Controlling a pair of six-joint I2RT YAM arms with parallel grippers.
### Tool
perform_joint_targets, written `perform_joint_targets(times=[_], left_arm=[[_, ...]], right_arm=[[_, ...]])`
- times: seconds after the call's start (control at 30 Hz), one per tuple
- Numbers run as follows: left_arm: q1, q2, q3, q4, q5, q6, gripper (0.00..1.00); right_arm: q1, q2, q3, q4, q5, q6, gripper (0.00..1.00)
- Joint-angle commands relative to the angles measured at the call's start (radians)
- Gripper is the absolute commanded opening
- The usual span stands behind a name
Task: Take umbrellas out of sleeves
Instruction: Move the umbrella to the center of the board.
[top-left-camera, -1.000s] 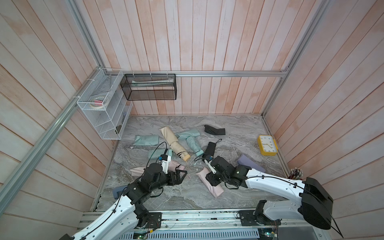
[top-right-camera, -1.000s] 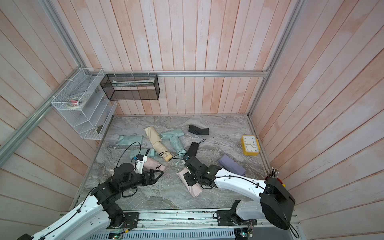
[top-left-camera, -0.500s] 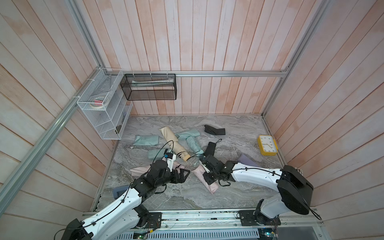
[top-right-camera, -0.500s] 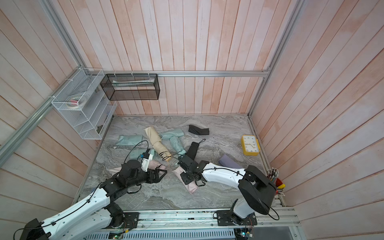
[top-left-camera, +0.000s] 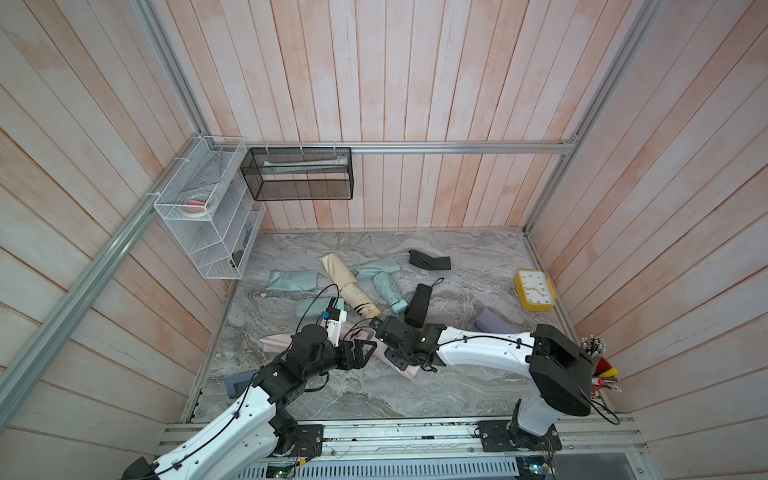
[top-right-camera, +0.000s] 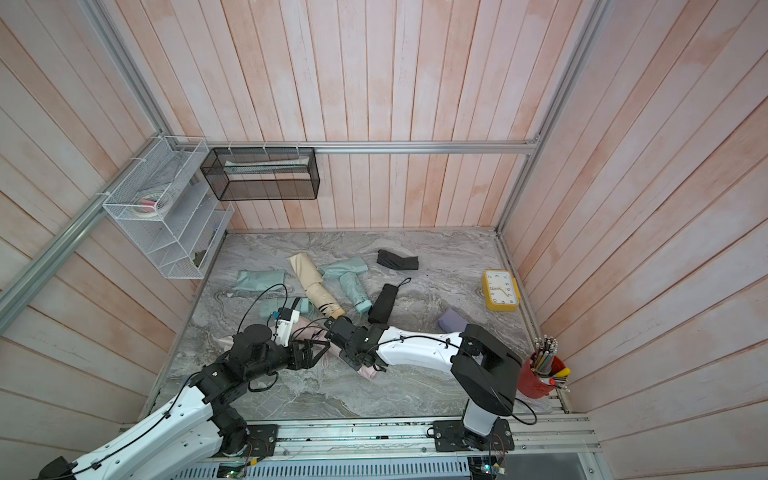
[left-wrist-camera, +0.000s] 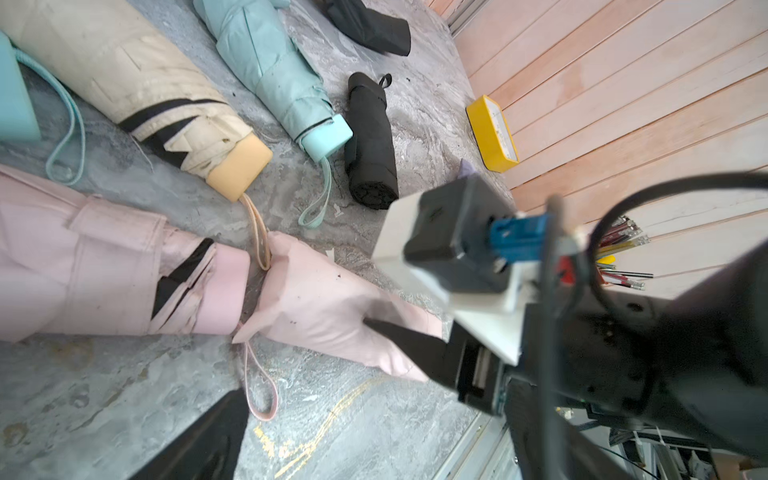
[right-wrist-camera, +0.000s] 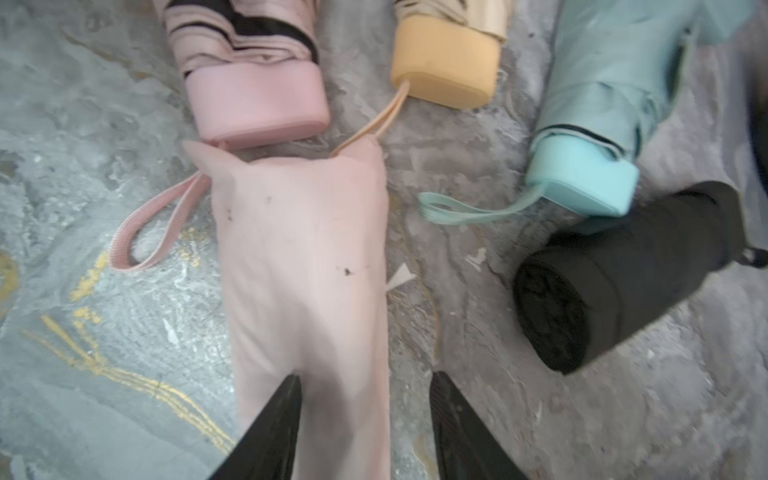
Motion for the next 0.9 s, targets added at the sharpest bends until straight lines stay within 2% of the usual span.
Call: perform_joint_targets(times=[0.0, 0.13, 0.27, 0.43, 0.53, 0.63, 0.87], left_arm=[[0.006, -0.002, -0.025, 0.029, 0.014, -0.017, 0.98], [0.008, 0.027, -0.044, 0.056, 0.014, -0.030, 0.98], [0.010, 0.058, -0.048, 0.053, 0.000, -0.024, 0.96], [0.013, 0.064, -0.054, 0.014, -0.016, -0.026, 0.90], [0.014, 0.054, -0.058, 0.001, -0.017, -0.026, 0.88], [0.013, 0.054, -0.059, 0.006, -0.017, -0.023, 0.87], [0.014, 0.135, -0.058, 0.047, 0.001, -0.026, 0.85]], right_arm=[[0.013, -0.142, -0.036, -0.067, 0.085, 0.091, 0.55], [0.017, -0.310, -0.148, -0.091, -0.001, 0.254, 0.55], [0.018, -0.475, -0.305, -0.101, -0.082, 0.486, 0.54], [0.020, -0.557, -0.446, -0.059, -0.203, 0.687, 0.52], [0.020, -0.574, -0.503, 0.025, -0.266, 0.720, 0.51], [0.019, -0.556, -0.514, 0.061, -0.278, 0.717, 0.51], [0.019, -0.475, -0.521, 0.198, -0.335, 0.696, 0.47]])
